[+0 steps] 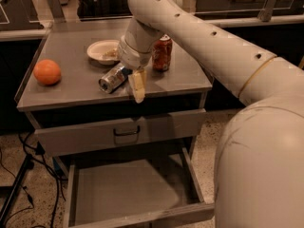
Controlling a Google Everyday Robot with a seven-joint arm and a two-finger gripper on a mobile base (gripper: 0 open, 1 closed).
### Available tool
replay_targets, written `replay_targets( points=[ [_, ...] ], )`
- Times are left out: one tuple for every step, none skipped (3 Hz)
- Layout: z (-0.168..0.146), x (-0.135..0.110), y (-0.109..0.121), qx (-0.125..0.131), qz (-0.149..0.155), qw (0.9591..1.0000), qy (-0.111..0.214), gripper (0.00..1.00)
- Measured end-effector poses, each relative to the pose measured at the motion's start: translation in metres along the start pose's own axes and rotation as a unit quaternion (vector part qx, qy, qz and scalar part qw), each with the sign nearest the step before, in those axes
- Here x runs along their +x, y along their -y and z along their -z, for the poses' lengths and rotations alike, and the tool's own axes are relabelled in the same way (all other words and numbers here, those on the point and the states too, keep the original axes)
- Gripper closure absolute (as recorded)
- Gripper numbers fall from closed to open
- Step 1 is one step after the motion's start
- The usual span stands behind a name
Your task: Place redbull can into middle drawer
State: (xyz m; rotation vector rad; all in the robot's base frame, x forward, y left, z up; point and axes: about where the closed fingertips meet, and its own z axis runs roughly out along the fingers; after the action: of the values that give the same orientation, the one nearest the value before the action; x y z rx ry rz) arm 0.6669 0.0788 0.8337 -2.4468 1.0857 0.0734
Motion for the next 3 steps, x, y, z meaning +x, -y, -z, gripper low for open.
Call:
replay_targets(
  points=[
    [0.0295,0.0144,0.0009,0.030,0.003,0.9993,0.021,0.00],
    [0.0364,0.0158,0.0045,0.040,0.005,0.9989,0.026,0.00],
    [0.0365,0.0158,0.0045,0.040,0.005,0.9989,0.026,0.00]
  ],
)
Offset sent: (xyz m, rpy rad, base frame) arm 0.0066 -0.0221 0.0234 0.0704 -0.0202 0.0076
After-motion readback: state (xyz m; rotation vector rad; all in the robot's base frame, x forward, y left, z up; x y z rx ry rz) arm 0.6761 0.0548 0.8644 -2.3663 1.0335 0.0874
